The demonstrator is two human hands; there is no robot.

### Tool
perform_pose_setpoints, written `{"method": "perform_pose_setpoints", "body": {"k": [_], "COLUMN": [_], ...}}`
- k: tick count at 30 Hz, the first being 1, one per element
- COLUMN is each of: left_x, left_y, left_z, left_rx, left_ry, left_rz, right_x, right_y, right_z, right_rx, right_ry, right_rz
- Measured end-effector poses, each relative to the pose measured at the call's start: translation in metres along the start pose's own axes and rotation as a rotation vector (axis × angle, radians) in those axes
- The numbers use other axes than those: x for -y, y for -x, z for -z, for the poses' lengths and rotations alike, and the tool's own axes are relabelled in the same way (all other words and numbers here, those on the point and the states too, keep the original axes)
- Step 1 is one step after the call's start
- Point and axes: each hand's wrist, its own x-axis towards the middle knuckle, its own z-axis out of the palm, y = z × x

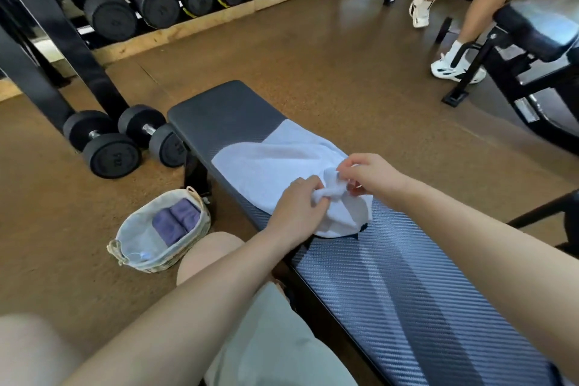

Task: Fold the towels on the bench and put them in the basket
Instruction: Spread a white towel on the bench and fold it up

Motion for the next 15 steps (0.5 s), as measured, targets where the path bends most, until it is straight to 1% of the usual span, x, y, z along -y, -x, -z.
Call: {"method": "perform_pose_setpoints", "body": {"k": [2,4,7,9,11,14,15], "left_x": [-0.004,-0.007,-0.005,-0.004,-0.011,-0.040,-0.051], "left_y": [-0.002,-0.005,-0.005,-0.005,-0.002,0.007,0.012], "left_z": [0.012,0.024,0.035,0.041,0.049,0.060,0.062], "left_rx": [-0.074,-0.110,-0.028,0.042,0.068,0.008,0.027], "left_ry": [0.038,0.028,-0.079,-0.146,-0.103,0.066,0.141], "left_rz": [-0.012,-0.041,-0.054,-0.060,-0.103,-0.125,-0.131], "right_x": [0.017,0.032,0.045,0.048,0.051,0.052,0.051], "right_y": [0.007,0.012,0.018,0.017,0.015,0.010,0.009], "right_z": [0.004,0.008,0.010,0.013,0.018,0.029,0.032], "right_rx": [0.006,-0.002,-0.056,-0.127,-0.242,-0.436,-0.481], "right_ry": [-0.255,-0.452,-0.621,-0.722,-0.703,-0.624,-0.624], "right_rz": [-0.027,-0.044,-0.039,-0.024,-0.023,-0.057,-0.068]}}
